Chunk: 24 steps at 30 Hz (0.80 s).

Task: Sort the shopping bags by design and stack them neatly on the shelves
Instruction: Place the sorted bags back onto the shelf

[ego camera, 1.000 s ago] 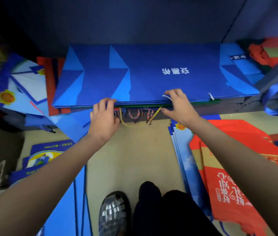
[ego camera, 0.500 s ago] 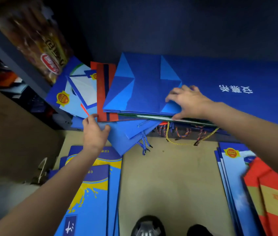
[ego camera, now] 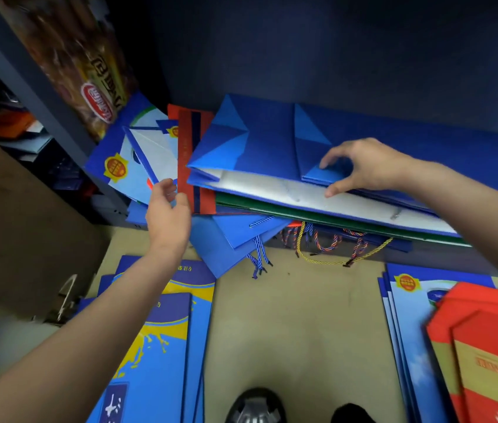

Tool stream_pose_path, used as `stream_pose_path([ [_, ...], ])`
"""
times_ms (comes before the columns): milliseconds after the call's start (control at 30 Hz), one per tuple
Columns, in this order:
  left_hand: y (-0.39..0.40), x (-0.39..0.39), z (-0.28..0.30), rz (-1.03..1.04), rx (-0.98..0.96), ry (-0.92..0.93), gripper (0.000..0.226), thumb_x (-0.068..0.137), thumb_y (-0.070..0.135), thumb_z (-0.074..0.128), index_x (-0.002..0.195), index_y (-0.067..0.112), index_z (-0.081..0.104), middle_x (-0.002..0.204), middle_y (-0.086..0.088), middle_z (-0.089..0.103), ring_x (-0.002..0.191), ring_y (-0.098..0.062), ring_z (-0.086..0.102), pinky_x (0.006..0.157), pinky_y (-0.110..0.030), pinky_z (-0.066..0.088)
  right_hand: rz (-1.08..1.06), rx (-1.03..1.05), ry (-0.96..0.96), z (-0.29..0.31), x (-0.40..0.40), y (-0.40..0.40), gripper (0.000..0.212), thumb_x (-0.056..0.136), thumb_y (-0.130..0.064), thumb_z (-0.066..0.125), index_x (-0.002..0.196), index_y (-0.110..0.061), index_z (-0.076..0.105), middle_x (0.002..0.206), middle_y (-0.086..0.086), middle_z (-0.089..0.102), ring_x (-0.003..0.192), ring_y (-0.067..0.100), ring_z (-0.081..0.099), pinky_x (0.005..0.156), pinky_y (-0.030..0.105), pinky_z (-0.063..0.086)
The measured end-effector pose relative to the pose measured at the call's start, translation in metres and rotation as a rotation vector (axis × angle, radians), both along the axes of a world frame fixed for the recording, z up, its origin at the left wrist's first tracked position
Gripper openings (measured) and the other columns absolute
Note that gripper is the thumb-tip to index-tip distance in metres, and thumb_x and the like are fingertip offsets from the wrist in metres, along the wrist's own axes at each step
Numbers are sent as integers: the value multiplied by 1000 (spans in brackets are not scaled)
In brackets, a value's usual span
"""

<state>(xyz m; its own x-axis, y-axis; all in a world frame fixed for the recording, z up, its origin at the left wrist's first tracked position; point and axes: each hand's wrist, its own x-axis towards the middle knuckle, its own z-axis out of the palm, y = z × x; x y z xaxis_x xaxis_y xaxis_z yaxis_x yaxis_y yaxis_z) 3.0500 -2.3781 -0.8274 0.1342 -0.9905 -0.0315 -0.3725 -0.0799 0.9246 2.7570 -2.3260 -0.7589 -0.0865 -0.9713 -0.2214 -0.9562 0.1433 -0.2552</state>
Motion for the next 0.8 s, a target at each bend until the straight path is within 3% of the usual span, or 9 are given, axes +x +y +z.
stream_pose_path([
  [67,-3,-3,0,-4,14,7,35,96,12,39,130,7,46,129,-6,54,119,-24,51,102,-37,40,5,11,-8,-4,-1,-1,59,61,-49,79,112,-25,61,119,-1,61,116,25,48,100,46,38],
  [233,-10,-14,0,-86,46,-62,40,99,20,39,138,10,42,136,-3,49,126,-18,44,100,-24,32,25,-124,-63,-14,-5,13,56,70,-39,77,118,-17,62,121,4,60,115,25,50,97,30,36],
  [367,-19,-24,-8,-187,125,-112,43,96,19,46,139,12,40,139,-4,48,128,-22,43,103,-28,32,97,-125,91,-31,-8,30,40,88,-30,62,123,-11,60,122,10,61,113,29,55,106,36,30],
  [433,-23,-22,-11,-163,152,-64,40,97,17,45,137,12,43,136,-4,49,126,-21,45,100,-26,34,40,-370,134,-34,0,30,30,93,-20,54,114,-2,65,110,18,67,102,34,63,109,48,24],
  [533,-24,-14,-11,-131,187,112,32,99,15,41,129,12,51,129,-3,54,111,-13,49,86,-17,38,-127,-769,72,-30,43,15,24,87,-11,53,97,2,70,87,19,71,79,36,68,97,61,34],
  [600,-26,-6,-7,-119,226,261,32,100,18,38,128,10,51,130,-5,55,108,-10,50,88,-17,38,-127,-856,74,-35,82,0,19,85,-10,54,91,-1,70,82,17,71,74,33,68,94,63,35],
  [733,-26,-1,3,-192,306,381,42,102,30,28,135,8,44,138,-5,48,119,-10,48,97,-19,33,-62,-414,73,-57,143,-16,30,100,-23,38,120,-12,57,118,5,61,111,23,55,113,52,10],
  [800,-24,-3,5,-252,327,341,39,101,33,31,124,11,55,125,-1,56,102,1,56,88,-13,39,-26,-324,31,-69,149,-19,35,101,-27,37,131,-16,49,134,0,50,127,20,40,115,51,3],
])
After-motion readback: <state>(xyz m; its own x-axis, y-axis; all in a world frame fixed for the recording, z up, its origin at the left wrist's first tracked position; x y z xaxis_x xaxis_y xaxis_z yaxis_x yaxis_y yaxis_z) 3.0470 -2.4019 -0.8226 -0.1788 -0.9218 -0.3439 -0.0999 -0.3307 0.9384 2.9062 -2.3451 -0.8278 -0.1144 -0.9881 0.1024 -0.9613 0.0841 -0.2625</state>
